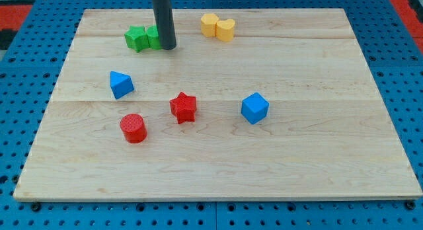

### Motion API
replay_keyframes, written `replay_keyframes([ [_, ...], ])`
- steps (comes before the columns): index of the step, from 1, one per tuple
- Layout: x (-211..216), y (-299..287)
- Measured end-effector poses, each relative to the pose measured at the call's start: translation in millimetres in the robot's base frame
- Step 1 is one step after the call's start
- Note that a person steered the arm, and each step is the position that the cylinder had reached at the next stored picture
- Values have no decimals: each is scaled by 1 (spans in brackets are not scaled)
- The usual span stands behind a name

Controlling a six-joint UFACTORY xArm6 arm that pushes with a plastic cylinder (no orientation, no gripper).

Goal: Move the blue blocks into the center

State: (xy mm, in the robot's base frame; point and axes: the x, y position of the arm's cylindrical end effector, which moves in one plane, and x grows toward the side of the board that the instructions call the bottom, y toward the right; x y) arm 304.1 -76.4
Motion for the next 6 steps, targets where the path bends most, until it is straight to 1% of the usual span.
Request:
replay_keyframes([
  [1,0,82],
  [2,36,200],
  [3,136,249],
  [4,191,265],
  [5,203,244],
  [6,187,152],
])
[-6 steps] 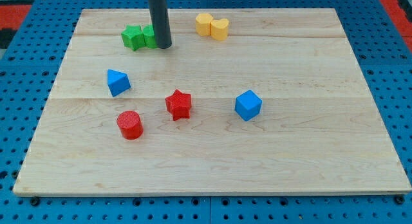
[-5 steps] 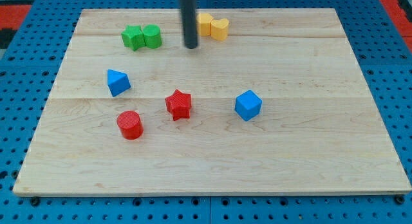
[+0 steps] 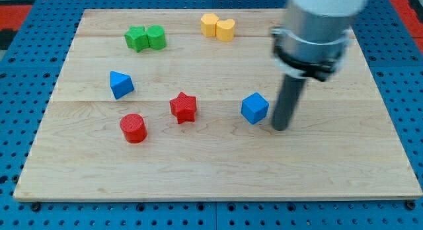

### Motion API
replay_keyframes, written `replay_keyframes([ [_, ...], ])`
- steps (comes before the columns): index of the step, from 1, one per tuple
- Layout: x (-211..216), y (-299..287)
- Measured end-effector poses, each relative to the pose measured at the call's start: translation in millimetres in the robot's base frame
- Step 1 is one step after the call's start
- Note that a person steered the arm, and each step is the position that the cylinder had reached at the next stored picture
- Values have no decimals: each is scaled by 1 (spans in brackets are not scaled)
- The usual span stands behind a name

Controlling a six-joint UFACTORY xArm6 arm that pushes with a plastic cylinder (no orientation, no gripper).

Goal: Move the blue blocks into the center

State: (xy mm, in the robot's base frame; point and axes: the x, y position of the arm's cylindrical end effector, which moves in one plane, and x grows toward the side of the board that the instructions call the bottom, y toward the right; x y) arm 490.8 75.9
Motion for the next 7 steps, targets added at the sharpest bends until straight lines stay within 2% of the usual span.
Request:
replay_keyframes([
  [1,-44,-45],
  [2,-54,-81],
  [3,-76,-87],
  [5,-87,-150],
  [7,-30,-205],
])
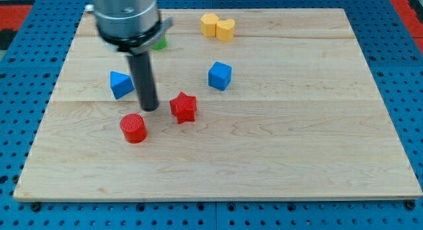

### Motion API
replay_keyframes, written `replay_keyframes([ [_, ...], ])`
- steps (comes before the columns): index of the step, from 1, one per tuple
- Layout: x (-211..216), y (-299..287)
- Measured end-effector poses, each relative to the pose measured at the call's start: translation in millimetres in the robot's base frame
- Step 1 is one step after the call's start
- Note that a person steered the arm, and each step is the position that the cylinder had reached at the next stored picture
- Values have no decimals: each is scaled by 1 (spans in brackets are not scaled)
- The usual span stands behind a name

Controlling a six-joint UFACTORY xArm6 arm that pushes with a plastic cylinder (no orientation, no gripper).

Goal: Move the blue blocks into the center

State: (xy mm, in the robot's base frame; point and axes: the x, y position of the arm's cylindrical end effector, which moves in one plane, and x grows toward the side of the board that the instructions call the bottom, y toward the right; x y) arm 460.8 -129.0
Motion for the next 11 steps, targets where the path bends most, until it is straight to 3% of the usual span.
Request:
replay_keyframes([
  [1,-6,-58],
  [3,-95,-56],
  [4,-95,-31],
  [5,-96,-55],
  [7,-70,-2],
  [9,-14,-22],
  [11,-1,5],
])
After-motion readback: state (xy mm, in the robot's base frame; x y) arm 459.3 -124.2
